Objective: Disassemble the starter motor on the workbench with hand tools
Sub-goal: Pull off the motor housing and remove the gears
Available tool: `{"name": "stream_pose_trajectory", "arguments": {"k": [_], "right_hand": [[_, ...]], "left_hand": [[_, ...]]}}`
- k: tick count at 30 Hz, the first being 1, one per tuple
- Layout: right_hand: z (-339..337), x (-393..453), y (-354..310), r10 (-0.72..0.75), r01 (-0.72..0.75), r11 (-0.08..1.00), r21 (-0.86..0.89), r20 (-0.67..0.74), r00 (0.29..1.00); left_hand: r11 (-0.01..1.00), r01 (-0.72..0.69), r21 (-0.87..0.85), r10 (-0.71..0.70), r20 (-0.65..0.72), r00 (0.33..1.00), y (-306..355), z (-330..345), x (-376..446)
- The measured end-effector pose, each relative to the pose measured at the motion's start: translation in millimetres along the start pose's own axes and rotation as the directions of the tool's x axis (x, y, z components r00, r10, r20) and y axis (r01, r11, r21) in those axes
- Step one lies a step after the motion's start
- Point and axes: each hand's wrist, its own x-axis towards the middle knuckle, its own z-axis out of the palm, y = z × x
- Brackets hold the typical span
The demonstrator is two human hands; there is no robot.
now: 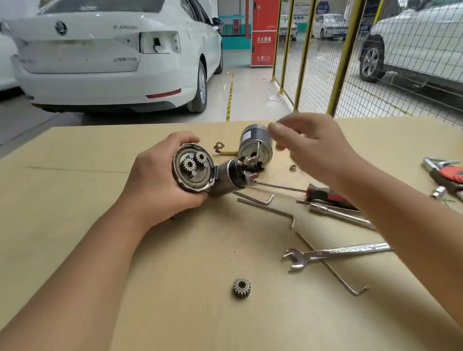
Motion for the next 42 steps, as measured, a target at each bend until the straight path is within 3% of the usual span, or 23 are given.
{"name": "stream_pose_trajectory", "arguments": {"k": [2, 4, 6, 9, 12, 15, 17, 20, 22, 25, 31, 37, 40, 42], "right_hand": [[9, -25, -8, -0.026, 0.018, 0.998, 0.058, 0.134, 0.991], [17, -41, -7, -0.064, 0.079, 0.993, -0.083, 0.170, 0.983], [20, -50, -3, -0.100, 0.131, 0.975, -0.180, 0.172, 0.980], [18, -55, 0, -0.084, 0.102, 0.986, -0.129, 0.135, 0.987], [18, -56, 1, -0.174, 0.177, 0.945, -0.274, 0.035, 0.984], [22, -57, 0, -0.224, 0.232, 0.905, -0.357, 0.063, 0.973], [27, -58, 3, -0.191, 0.190, 0.939, -0.288, 0.023, 0.981], [27, -57, 6, -0.018, 0.017, 1.000, -0.010, -0.091, 0.996], [23, -53, 9, 0.009, -0.009, 1.000, -0.009, -0.022, 1.000], [20, -53, 13, -0.057, 0.067, 0.995, -0.071, 0.136, 0.989], [18, -54, 12, -0.086, 0.089, 0.996, -0.008, 0.193, 0.977], [16, -58, 2, -0.255, 0.271, 0.922, -0.277, 0.094, 0.962], [18, -62, -9, -0.417, 0.400, 0.864, -0.304, 0.010, 0.909], [21, -65, -14, -0.485, 0.461, 0.808, -0.366, 0.032, 0.874]], "left_hand": [[1.000, -0.031, 0.005, 0.031, 0.012, 0.999, 2, -1, -1], [0.999, -0.050, 0.009, 0.050, 0.020, 0.999, 4, -2, -2], [0.997, -0.071, 0.019, 0.070, 0.028, 0.997, 7, -2, -3], [0.992, -0.117, 0.051, 0.115, 0.039, 0.993, 11, -3, -4], [0.992, -0.114, 0.057, 0.112, 0.033, 0.993, 12, -2, -6], [0.996, -0.073, 0.049, 0.072, 0.022, 0.997, 12, -1, -6], [0.997, -0.064, 0.040, 0.063, 0.028, 0.998, 12, -2, -6], [0.999, -0.053, 0.001, 0.053, 0.057, 0.997, 12, -5, -6], [0.998, -0.047, -0.040, 0.050, 0.075, 0.996, 11, -7, -7], [0.995, -0.066, -0.073, 0.072, 0.096, 0.993, 11, -9, -8], [0.997, -0.017, -0.080, 0.021, 0.055, 0.998, 11, -8, -10], [0.995, -0.101, -0.015, 0.102, 0.060, 0.993, 21, -8, -17], [0.981, -0.186, 0.057, 0.181, 0.084, 0.980, 30, -7, -19], [0.955, -0.259, 0.145, 0.247, 0.092, 0.965, 38, -4, -20]]}}
